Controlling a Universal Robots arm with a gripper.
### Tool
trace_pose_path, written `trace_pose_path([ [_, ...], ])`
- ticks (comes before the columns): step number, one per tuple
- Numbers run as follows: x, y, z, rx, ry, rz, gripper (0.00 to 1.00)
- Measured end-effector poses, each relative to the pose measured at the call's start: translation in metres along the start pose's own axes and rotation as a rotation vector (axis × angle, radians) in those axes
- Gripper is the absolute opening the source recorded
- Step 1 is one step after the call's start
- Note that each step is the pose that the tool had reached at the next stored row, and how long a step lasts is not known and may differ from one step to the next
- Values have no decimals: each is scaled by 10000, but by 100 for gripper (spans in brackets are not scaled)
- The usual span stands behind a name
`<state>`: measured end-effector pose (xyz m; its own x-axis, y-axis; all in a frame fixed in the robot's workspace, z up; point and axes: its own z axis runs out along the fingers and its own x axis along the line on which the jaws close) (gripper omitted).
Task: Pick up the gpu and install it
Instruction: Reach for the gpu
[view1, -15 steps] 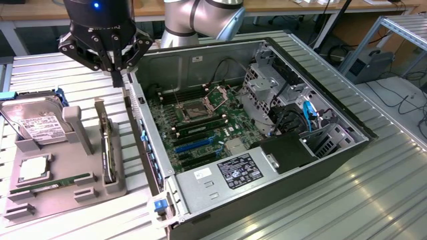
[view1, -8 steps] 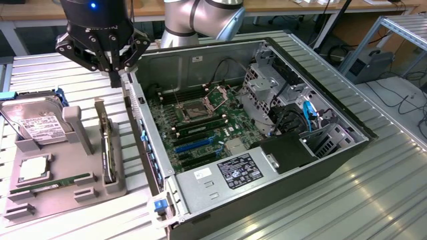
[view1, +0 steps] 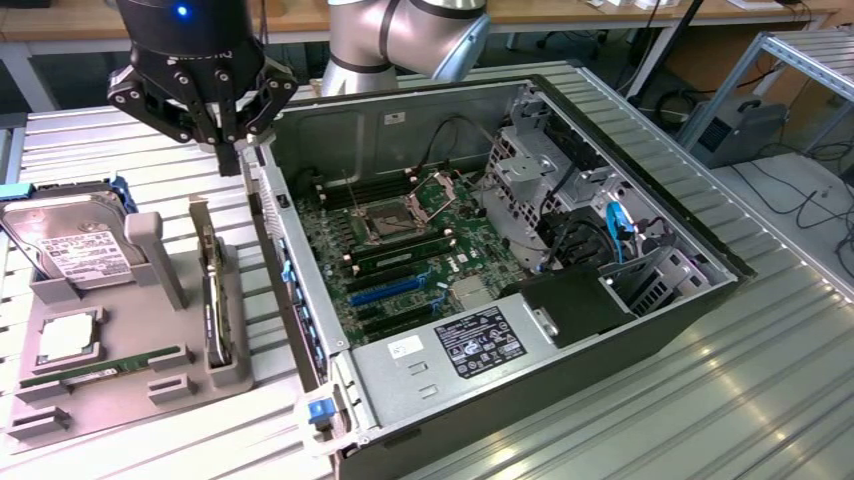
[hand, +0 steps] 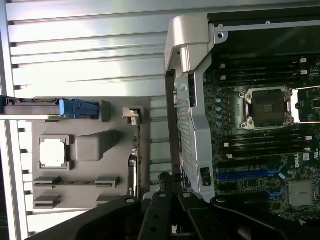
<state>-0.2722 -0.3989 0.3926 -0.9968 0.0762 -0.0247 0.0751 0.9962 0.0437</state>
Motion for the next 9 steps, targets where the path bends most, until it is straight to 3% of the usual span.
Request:
trace_pose_path([
  [9,49,-4,-2,1,1,0,11],
])
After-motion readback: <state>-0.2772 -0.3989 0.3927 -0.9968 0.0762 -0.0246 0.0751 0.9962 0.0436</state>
